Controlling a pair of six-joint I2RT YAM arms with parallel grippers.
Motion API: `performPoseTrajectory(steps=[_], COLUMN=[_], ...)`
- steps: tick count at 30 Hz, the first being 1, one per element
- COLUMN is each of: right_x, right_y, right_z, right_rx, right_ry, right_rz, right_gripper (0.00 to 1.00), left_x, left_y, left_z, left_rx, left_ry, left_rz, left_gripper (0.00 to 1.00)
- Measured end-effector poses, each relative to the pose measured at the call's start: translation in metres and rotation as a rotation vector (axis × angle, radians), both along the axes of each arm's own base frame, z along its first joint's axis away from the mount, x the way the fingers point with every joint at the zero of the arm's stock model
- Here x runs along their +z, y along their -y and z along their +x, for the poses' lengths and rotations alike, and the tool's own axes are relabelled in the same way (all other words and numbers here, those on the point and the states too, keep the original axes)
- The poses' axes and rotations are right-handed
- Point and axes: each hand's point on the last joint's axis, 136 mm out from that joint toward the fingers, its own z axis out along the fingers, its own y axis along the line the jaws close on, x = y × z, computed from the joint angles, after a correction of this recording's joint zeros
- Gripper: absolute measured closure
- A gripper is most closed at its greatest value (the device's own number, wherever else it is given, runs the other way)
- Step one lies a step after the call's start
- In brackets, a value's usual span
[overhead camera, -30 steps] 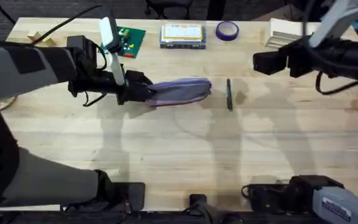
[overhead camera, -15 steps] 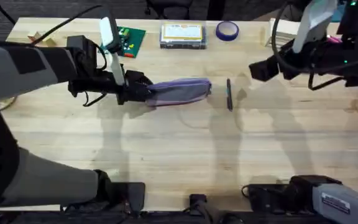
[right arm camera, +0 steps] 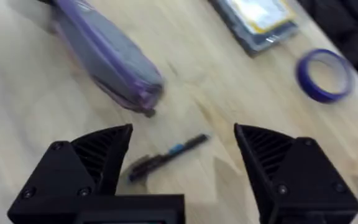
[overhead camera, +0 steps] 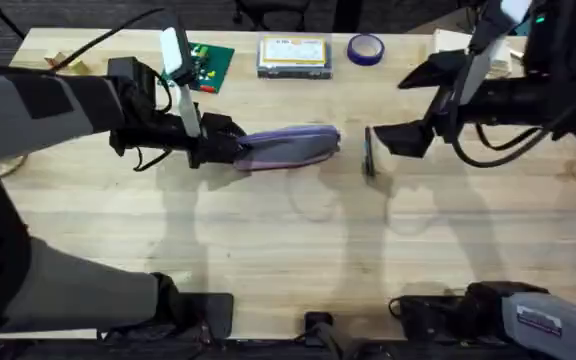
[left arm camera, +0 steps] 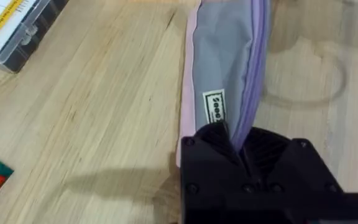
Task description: Unzip the bag, pick up the pens from the table one at a time and place them inside, then zip the bag closed.
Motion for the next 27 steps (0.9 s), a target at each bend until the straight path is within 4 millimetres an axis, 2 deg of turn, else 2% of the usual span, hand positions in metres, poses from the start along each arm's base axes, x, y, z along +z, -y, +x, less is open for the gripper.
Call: performPoseTrajectory(steps=[6, 17, 27], right_x=[-0.014, -0.015, -0.041], right_y=[-0.010, -0.020, -0.029], right_z=[-0.001, -0.004, 0.002], right_rx=[0.059, 0.094, 0.120], right_ry=[-0.058, -0.064, -0.123], right_rz=[0.054, 0.072, 0.071], right_gripper=[0.004, 0.004, 0.004], left_x=[0.000, 0.000, 0.000], left_y=[0.000, 0.000, 0.000], left_z=[0.000, 0.000, 0.000], left_rx=[0.000, 0.000, 0.000], left_ry=[0.000, 0.000, 0.000], left_rz=[0.000, 0.000, 0.000], left_gripper=[0.958, 0.958, 0.958])
